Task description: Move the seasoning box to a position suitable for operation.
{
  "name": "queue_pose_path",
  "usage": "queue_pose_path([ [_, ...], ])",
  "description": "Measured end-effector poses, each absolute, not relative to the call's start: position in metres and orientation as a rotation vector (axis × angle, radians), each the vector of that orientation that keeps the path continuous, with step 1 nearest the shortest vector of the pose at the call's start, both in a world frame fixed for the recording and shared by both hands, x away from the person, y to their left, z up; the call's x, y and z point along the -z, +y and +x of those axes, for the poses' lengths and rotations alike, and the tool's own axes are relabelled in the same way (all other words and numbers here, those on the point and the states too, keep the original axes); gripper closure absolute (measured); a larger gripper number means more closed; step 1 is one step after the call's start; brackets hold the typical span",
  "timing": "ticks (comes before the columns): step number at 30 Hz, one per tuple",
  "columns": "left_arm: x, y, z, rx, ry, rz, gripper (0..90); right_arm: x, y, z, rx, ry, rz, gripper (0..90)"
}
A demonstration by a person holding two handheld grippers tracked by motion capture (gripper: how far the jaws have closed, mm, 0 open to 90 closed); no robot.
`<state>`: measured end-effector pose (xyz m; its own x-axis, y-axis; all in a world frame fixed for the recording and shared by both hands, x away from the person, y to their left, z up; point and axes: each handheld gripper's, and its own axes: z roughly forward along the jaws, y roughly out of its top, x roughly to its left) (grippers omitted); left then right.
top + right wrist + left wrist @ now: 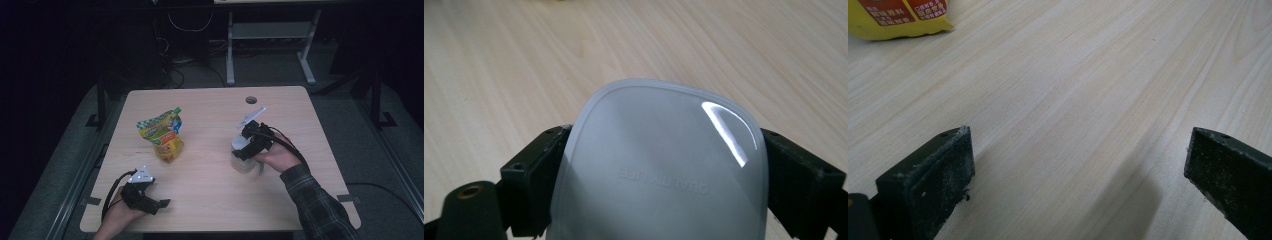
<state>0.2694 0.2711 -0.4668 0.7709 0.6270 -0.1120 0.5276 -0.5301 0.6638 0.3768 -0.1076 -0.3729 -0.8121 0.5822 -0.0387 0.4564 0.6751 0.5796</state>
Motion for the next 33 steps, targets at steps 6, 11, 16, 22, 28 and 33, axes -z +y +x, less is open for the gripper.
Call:
queue_pose_path([
  [6,0.467,0.271,0.269,-0.174,0.864,2.253,0.0,0.371,-0.106,0.372,-0.849,2.684,0.792,13.9],
  [11,0.468,0.27,0.269,-0.173,0.859,2.258,0.0,0.371,-0.103,0.369,-0.869,2.714,0.728,14.0],
  [16,0.468,0.27,0.269,-0.172,0.859,2.258,0.0,0.371,-0.1,0.366,-0.882,2.739,0.68,14.0],
  [22,0.468,0.27,0.269,-0.172,0.858,2.258,0.0,0.373,-0.093,0.362,-0.896,2.78,0.618,14.1],
  [28,0.468,0.269,0.269,-0.169,0.854,2.257,0.0,0.374,-0.087,0.358,-0.92,2.812,0.545,14.1],
  [33,0.468,0.269,0.269,-0.166,0.853,2.257,0.0,0.374,-0.079,0.352,-0.932,2.849,0.458,14.0],
])
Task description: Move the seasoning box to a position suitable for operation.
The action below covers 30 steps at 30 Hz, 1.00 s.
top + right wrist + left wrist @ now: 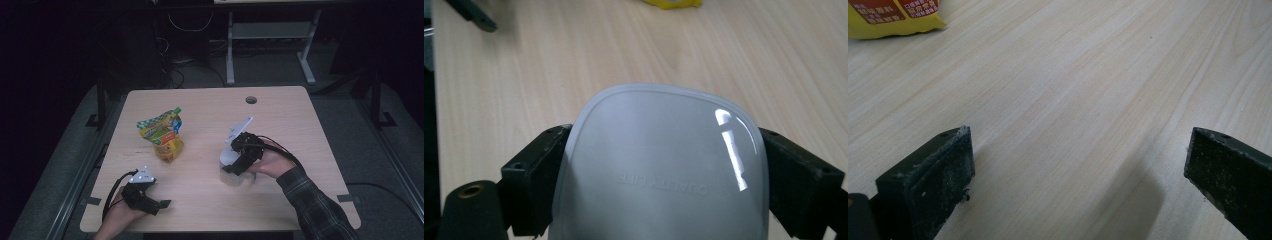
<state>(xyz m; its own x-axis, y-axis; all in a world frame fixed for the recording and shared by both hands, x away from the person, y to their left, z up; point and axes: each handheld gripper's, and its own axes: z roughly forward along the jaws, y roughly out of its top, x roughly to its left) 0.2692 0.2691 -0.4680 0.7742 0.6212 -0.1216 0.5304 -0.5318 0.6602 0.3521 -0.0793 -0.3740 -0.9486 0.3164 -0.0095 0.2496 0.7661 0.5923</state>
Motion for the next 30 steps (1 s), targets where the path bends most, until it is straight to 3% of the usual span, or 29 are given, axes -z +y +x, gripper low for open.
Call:
queue_pose_path([
  [13,0.468,0.269,0.269,-0.163,0.854,2.255,0.0,0.376,-0.067,0.344,-0.943,2.906,0.416,12.9],
  [24,0.468,0.269,0.269,-0.165,0.855,2.253,0.0,0.363,-0.087,0.341,-1.097,2.815,0.548,2.7],
  [30,0.468,0.269,0.269,-0.166,0.856,2.254,0.0,0.355,-0.099,0.338,-1.13,2.788,0.582,2.2],
])
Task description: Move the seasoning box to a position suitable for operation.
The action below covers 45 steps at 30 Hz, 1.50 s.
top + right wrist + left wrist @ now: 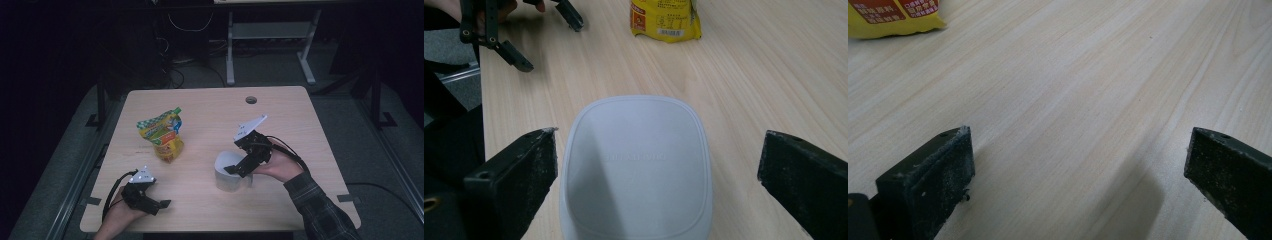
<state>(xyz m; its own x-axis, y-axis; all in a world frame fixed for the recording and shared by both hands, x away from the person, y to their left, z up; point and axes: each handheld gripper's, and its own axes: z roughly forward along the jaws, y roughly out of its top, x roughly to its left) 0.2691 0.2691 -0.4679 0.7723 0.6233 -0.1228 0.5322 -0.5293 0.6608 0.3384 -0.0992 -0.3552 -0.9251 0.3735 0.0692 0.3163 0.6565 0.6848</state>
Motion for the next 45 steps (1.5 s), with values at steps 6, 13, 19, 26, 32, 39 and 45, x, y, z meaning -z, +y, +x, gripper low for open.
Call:
queue_pose_path([
  [6,0.468,0.27,0.269,-0.165,0.863,2.247,0.0,0.348,-0.114,0.33,-1.183,2.751,0.609,0.8],
  [13,0.468,0.27,0.268,-0.161,0.872,2.244,0.0,0.35,-0.142,0.317,-1.224,2.698,0.688,16.4],
  [19,0.468,0.27,0.269,-0.164,0.88,2.238,0.0,0.36,-0.171,0.304,-1.272,2.649,0.74,46.9],
  [26,0.468,0.271,0.269,-0.178,0.875,2.235,0.0,0.379,-0.183,0.29,-1.262,2.622,0.735,79.7],
  [32,0.468,0.272,0.269,-0.185,0.875,2.238,0.0,0.404,-0.188,0.274,-1.268,2.609,0.757,90.0],
  [39,0.467,0.274,0.269,-0.188,0.877,2.244,0.0,0.417,-0.181,0.261,-1.331,2.616,0.757,90.0],
  [45,0.466,0.275,0.268,-0.19,0.881,2.237,0.0,0.426,-0.171,0.263,-1.308,2.641,0.759,90.0],
])
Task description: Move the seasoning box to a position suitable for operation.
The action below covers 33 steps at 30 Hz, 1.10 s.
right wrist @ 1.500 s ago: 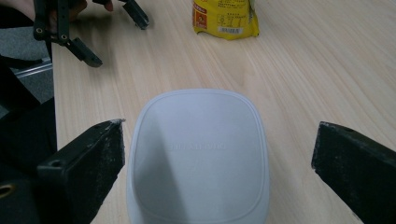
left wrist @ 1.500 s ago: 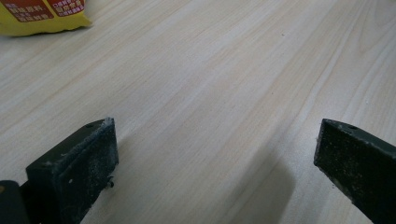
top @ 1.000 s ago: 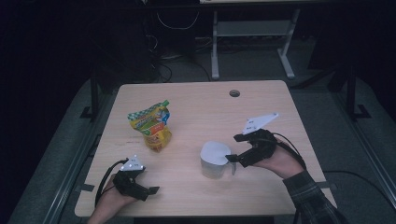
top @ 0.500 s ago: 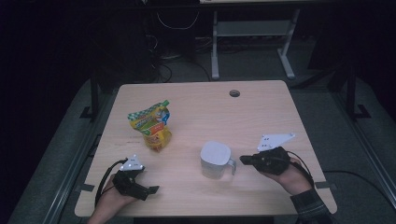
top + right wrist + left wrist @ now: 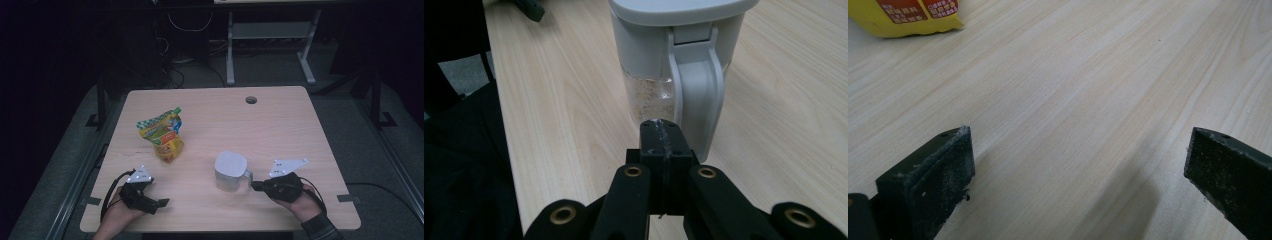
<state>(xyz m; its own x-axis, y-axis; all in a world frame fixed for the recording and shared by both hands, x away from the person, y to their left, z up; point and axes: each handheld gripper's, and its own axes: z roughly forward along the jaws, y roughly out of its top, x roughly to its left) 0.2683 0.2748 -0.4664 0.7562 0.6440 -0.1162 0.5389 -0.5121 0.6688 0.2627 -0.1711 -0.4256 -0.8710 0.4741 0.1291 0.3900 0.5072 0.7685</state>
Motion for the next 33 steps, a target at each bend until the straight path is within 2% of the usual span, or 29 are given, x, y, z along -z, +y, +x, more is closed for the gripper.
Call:
queue_pose_path([
  [10,0.467,0.275,0.268,-0.192,0.88,2.235,0.0,0.431,-0.165,0.269,-1.286,2.643,0.758,90.0],
  [33,0.467,0.273,0.268,-0.182,0.876,2.239,0.0,0.426,-0.188,0.285,-1.316,2.537,0.859,90.0],
])
